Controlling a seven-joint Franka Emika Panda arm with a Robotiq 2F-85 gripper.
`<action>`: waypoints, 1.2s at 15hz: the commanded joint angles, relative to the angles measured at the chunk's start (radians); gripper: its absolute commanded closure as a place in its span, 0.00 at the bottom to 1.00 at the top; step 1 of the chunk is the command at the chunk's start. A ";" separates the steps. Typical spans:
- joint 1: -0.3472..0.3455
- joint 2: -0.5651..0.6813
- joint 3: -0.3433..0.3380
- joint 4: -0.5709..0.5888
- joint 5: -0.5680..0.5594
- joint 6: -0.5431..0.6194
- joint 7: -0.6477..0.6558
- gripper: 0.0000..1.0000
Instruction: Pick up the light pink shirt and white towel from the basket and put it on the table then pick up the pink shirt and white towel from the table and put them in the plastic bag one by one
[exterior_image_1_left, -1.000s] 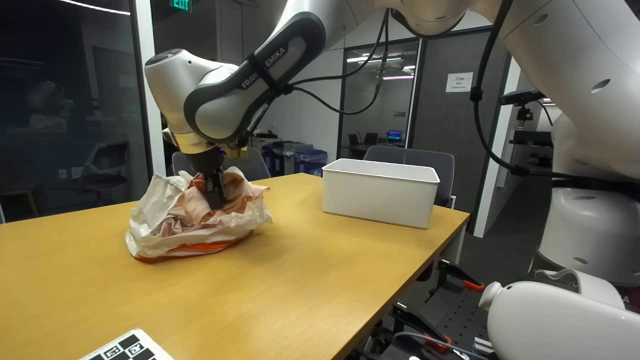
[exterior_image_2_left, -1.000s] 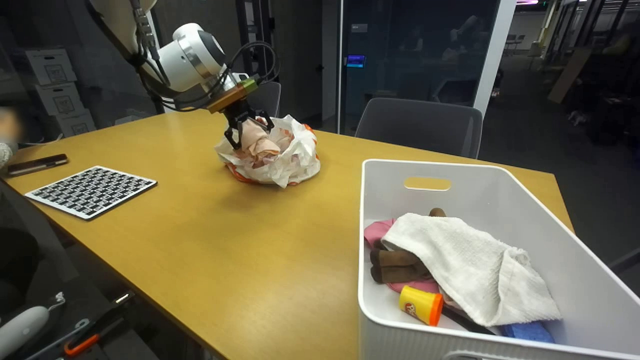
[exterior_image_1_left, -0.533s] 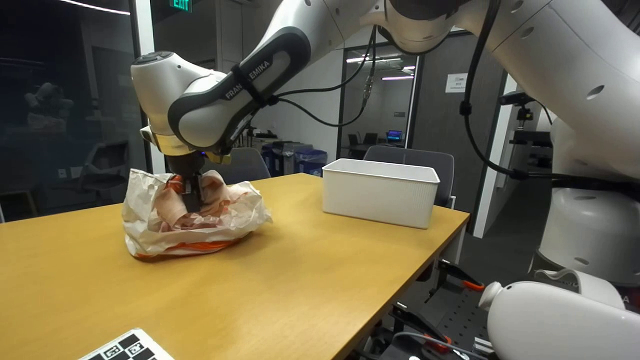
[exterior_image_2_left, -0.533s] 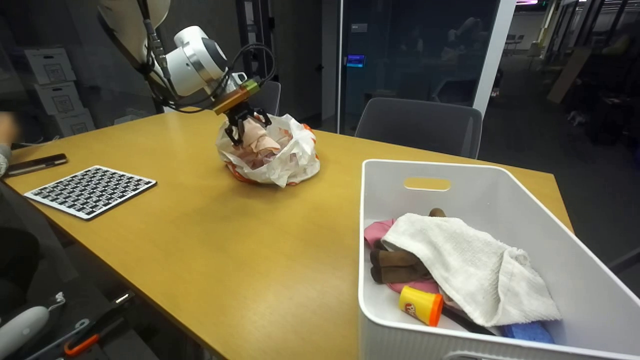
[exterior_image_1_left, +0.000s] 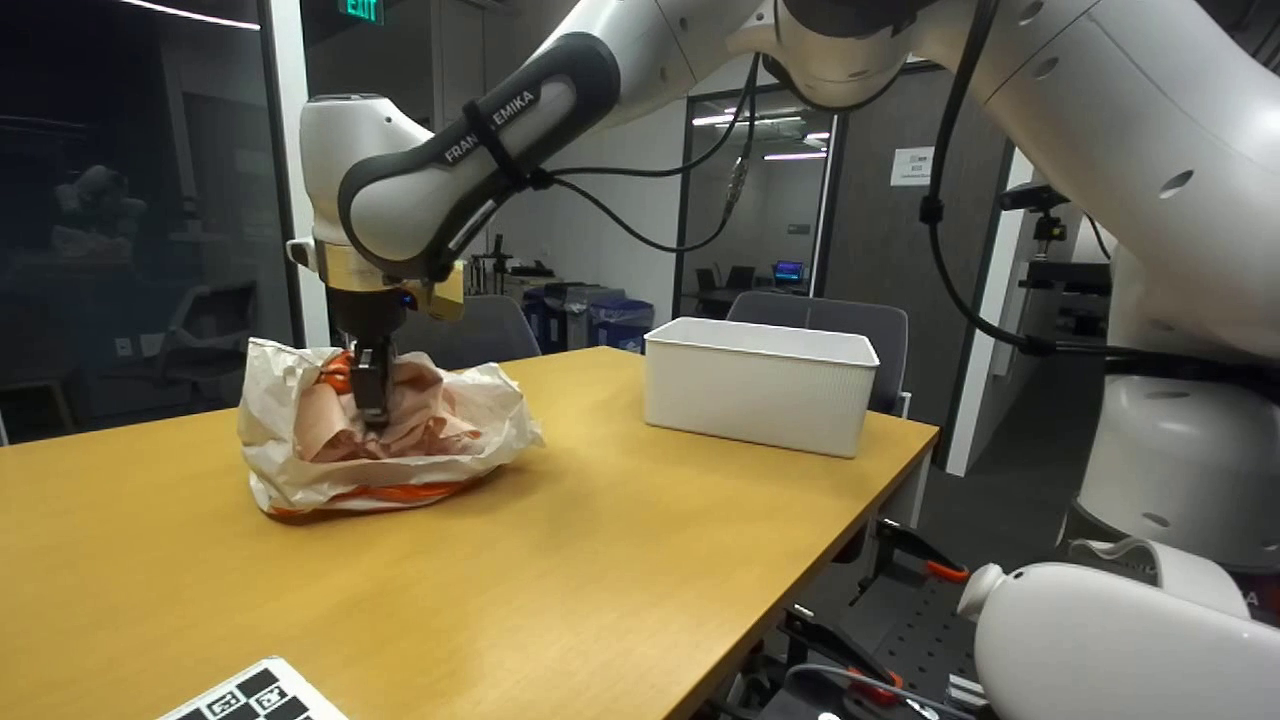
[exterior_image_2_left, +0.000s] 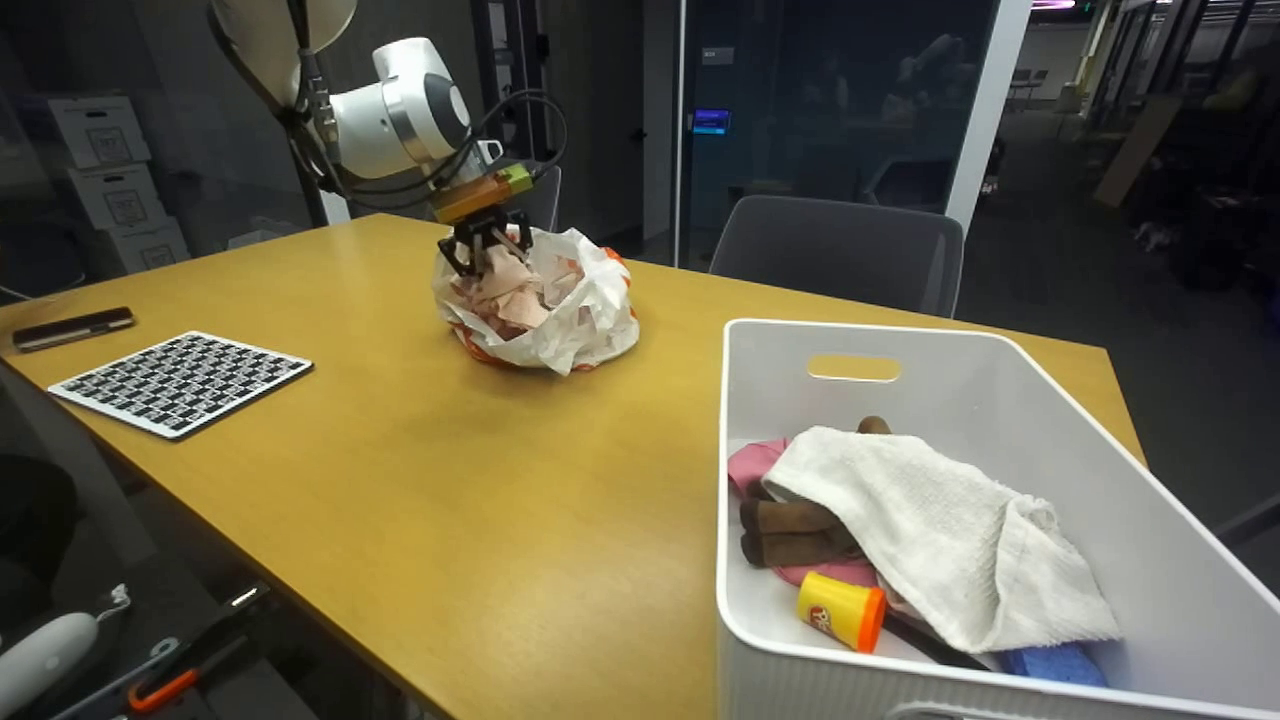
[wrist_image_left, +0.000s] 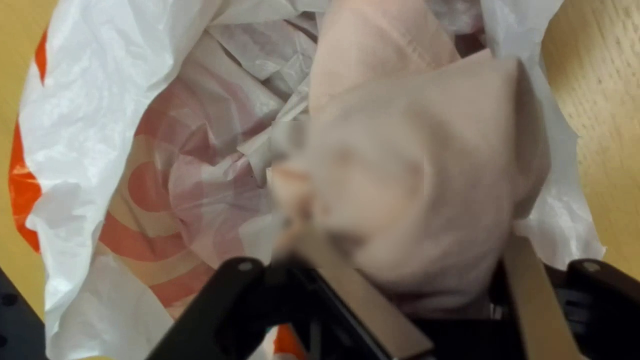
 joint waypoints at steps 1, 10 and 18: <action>-0.038 -0.076 0.026 -0.082 0.085 0.024 -0.079 0.01; -0.106 -0.231 0.002 -0.244 0.173 0.073 -0.049 0.00; -0.172 -0.528 -0.112 -0.494 0.185 0.037 0.213 0.00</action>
